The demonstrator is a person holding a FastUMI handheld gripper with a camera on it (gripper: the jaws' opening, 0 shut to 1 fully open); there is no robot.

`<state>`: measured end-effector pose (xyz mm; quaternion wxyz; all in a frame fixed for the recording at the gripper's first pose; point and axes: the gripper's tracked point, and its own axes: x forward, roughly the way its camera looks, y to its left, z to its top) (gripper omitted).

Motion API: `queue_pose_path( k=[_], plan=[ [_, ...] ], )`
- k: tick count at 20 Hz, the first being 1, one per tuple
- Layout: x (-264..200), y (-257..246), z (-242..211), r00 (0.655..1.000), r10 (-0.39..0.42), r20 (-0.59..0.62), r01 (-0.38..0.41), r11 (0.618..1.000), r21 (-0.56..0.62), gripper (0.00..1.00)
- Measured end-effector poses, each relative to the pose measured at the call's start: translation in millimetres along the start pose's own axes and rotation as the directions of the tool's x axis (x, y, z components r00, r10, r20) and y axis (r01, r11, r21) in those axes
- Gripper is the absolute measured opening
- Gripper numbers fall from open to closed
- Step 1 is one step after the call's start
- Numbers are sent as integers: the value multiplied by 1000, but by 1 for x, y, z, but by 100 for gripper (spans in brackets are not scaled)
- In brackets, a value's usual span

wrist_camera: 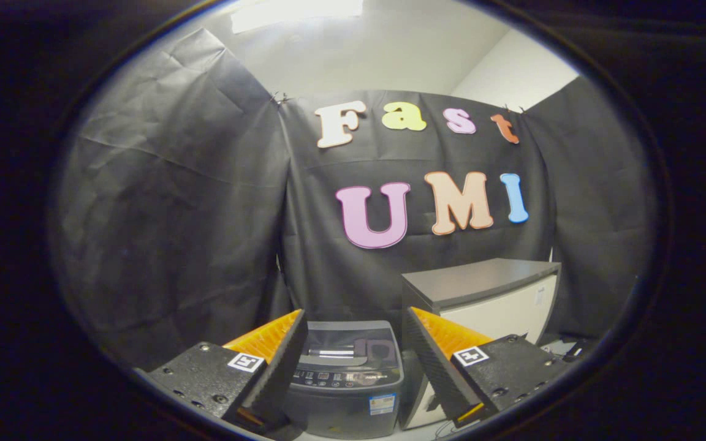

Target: Put the clothes into the washing machine and then close the washing machine lid.

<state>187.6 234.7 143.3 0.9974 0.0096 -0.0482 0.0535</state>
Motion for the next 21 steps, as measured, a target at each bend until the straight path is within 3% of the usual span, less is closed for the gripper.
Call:
queue_pose_path(
  k=[21],
  plan=[
    [-4,-24,-35,998,45,-51,-41,996,74,97]
  ],
)
